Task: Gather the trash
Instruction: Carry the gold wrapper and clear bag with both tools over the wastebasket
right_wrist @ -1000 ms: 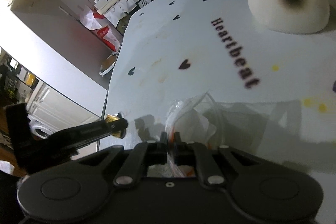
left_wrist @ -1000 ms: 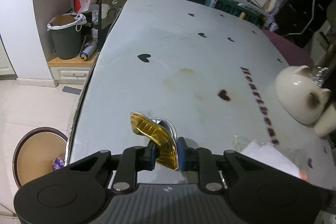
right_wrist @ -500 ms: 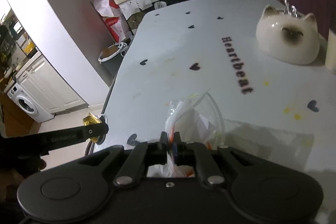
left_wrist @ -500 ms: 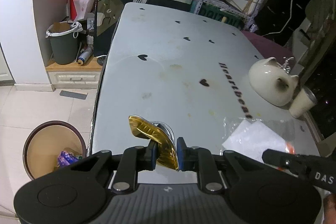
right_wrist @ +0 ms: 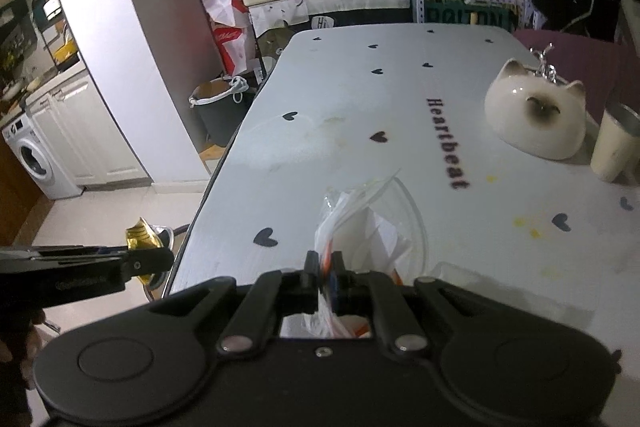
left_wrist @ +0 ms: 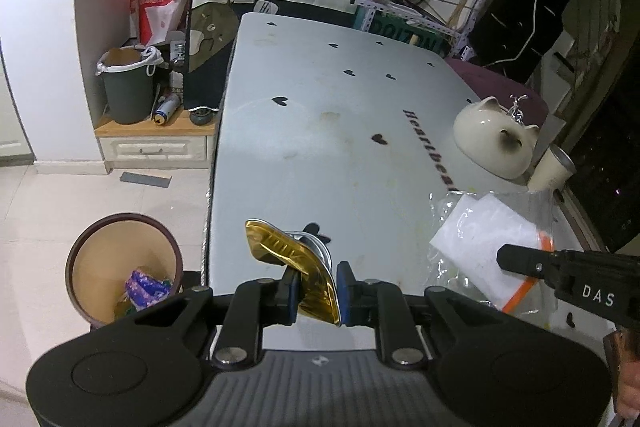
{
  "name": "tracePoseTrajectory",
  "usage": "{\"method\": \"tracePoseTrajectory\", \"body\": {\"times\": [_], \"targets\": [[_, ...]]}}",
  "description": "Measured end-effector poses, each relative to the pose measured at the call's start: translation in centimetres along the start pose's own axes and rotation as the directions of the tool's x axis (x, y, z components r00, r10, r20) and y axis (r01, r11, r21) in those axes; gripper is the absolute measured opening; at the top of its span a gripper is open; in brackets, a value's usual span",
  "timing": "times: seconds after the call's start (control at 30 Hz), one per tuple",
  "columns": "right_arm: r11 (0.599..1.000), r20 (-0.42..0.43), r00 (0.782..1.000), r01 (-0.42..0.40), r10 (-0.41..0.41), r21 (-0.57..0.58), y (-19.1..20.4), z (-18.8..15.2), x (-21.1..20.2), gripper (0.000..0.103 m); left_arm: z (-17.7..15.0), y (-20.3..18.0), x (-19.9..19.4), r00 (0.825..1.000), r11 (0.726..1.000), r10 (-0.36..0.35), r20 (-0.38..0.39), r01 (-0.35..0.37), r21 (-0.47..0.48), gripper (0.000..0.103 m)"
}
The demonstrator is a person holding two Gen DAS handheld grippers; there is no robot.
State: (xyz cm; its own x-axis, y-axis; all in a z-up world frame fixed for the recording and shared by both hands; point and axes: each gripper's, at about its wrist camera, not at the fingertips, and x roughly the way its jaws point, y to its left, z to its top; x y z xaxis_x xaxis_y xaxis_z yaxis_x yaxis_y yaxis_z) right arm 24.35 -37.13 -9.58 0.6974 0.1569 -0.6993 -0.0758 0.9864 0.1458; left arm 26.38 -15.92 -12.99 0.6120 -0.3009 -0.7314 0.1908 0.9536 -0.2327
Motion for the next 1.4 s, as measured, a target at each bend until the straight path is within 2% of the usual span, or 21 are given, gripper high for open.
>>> {"method": "tracePoseTrajectory", "body": {"times": [0.37,0.67,1.03,1.4], "targets": [[0.999,0.019,1.000,-0.006,0.007,-0.031,4.4,-1.1,-2.1,0.006,-1.3,2.6,-3.6,1.000,1.000,0.013,0.024,-0.012,-0.011,0.020],[0.999,0.003,1.000,0.031,-0.031,-0.016,8.5,-1.1,-0.5,0.006,-0.6,7.9,-4.0,1.000,1.000,-0.015,0.018,0.016,-0.017,0.020],[0.999,-0.019,0.999,0.041,-0.041,0.012,17.2,1.3,5.0,0.006,3.6,17.7,-2.4,0.999,0.999,-0.042,-0.005,0.042,0.005,0.020],[1.000,-0.060,0.998,0.004,-0.002,0.024,23.9,4.0,12.9,0.006,7.1,27.3,1.1,0.998,1.000,-0.006,-0.070,0.006,-0.001,0.019]]}}
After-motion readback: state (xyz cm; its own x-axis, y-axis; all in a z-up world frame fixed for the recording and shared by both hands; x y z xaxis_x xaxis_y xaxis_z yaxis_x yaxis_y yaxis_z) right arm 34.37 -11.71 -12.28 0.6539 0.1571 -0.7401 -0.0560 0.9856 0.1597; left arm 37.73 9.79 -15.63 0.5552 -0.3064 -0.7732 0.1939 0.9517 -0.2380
